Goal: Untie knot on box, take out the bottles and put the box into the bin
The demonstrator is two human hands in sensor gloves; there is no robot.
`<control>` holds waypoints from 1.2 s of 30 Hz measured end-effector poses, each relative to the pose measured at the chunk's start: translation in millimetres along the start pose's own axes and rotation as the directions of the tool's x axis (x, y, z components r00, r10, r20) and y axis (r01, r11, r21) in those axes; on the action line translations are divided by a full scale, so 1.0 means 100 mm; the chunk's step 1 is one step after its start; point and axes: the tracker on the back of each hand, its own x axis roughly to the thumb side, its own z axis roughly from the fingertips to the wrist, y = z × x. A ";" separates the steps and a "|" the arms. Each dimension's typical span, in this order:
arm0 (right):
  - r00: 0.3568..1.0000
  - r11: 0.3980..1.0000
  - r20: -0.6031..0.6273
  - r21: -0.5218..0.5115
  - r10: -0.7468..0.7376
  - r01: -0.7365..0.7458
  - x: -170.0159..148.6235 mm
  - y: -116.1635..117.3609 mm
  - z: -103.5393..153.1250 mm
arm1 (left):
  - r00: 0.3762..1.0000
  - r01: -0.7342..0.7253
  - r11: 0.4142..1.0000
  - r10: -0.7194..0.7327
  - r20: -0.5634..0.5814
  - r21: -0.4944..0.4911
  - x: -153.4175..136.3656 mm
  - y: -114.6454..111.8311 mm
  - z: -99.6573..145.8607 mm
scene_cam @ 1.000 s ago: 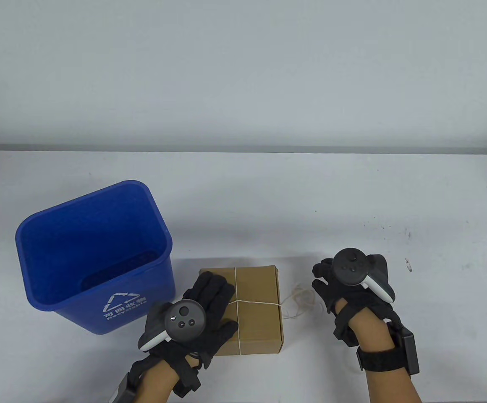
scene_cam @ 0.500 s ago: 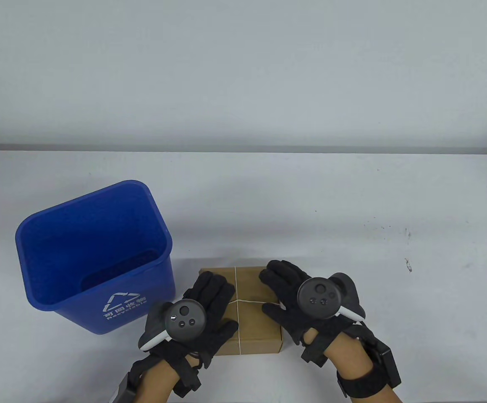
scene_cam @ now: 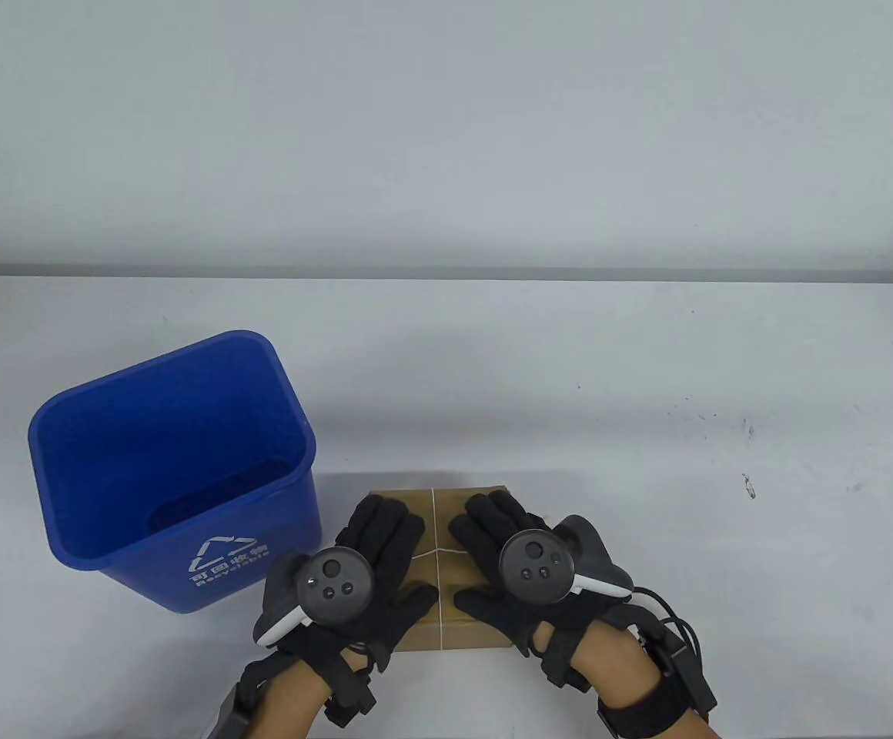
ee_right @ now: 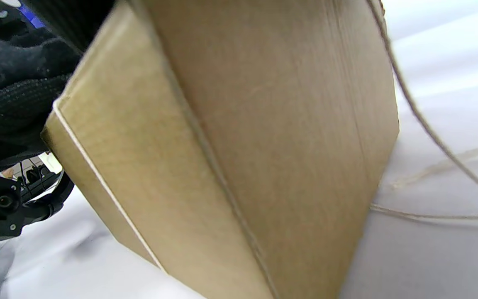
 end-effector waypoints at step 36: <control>1.000 1.000 0.003 0.004 -0.017 0.017 0.02 -0.01 -0.01 | 0.893 -0.186 0.974 0.221 -0.391 0.127 -0.39 0.18 0.23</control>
